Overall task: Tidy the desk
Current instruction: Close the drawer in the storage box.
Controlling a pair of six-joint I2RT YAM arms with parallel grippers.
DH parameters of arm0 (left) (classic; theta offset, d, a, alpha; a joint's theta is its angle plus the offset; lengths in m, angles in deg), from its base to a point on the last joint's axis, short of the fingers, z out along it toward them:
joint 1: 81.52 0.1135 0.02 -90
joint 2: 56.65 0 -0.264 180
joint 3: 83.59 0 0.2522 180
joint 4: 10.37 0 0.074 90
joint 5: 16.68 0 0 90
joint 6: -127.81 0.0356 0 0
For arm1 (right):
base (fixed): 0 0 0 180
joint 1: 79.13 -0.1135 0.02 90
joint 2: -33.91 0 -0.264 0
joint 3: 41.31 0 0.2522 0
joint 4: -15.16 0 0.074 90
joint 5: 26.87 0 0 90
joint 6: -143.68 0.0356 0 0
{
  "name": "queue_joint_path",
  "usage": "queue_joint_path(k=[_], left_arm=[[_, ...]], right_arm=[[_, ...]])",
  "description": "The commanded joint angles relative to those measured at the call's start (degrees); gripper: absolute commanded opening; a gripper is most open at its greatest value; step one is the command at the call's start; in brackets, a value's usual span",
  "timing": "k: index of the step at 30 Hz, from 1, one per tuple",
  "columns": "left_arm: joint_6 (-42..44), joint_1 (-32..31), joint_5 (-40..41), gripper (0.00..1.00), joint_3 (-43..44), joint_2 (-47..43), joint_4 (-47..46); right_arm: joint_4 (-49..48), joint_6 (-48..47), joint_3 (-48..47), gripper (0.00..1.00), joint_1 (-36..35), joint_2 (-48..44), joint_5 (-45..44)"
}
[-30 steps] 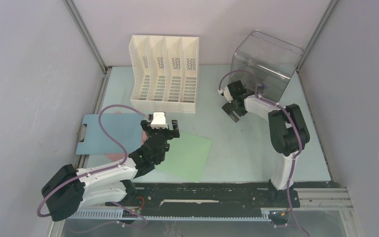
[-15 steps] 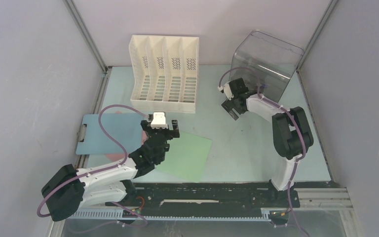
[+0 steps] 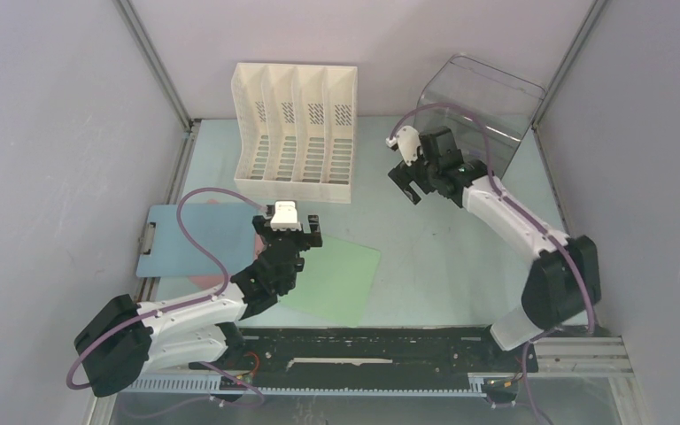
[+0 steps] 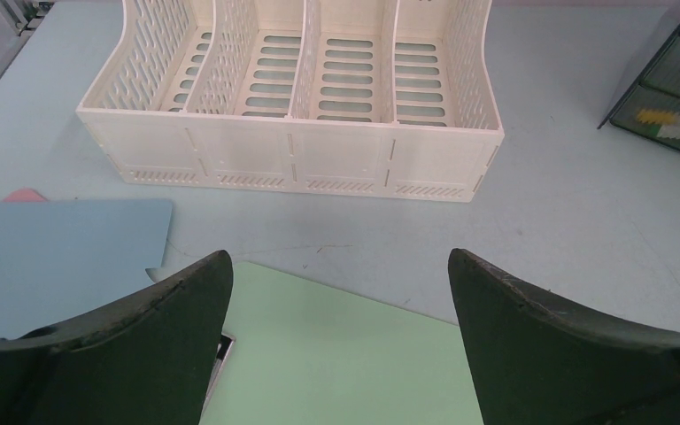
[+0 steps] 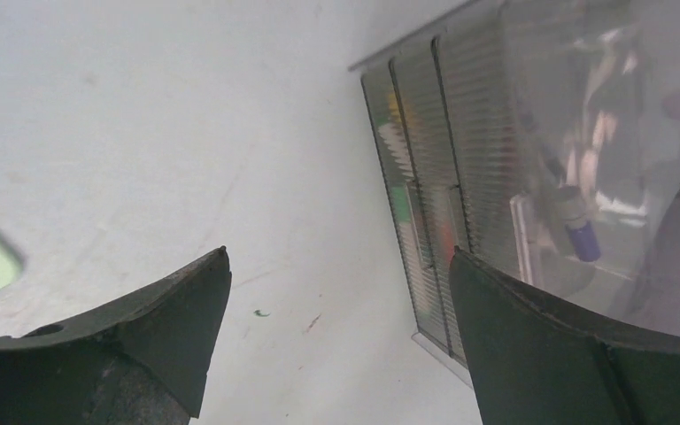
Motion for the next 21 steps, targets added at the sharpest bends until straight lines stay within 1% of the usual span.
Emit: queue_joint_path(k=[1,3,5,7,9,12,14,16,18,21], left_arm=[[0.7,0.3,1.6,1.00,0.7,-1.1,-0.5],[0.5,0.3,1.4,1.00,1.1,-2.2,0.9],[-0.7,0.3,1.4,1.00,2.0,-3.6,4.4],[-3.1,0.6,0.8,1.00,3.1,-5.7,9.3],[-5.9,1.4,-1.2,1.00,3.9,-8.2,14.5],[-10.1,2.9,-4.5,1.00,4.3,-11.7,21.3],[-12.3,5.2,-9.2,1.00,4.0,-14.0,25.2],[-14.8,8.2,-13.4,1.00,3.8,-16.0,30.2],[-16.7,11.0,-15.4,1.00,3.4,-17.6,33.9],[-18.5,15.5,-18.2,1.00,4.1,-18.0,38.4]], right_arm=[[2.6,-1.2,-0.3,1.00,-2.3,-10.0,7.2],[4.7,-1.2,-0.4,1.00,-3.1,-13.6,11.2],[6.9,-0.8,-0.3,1.00,-3.3,-16.6,13.8],[8.5,0.8,0.0,1.00,-3.1,-19.1,16.1],[11.3,1.0,0.2,1.00,-2.6,-20.7,20.9],[15.4,0.7,0.9,1.00,-0.6,-21.6,33.9],[18.2,-2.7,2.0,1.00,0.5,-21.5,44.6],[19.1,-5.7,4.4,1.00,1.0,-21.9,51.3],[18.0,-6.8,6.6,1.00,1.1,-22.6,54.6],[16.4,-7.5,8.4,1.00,1.2,-23.1,54.8]])
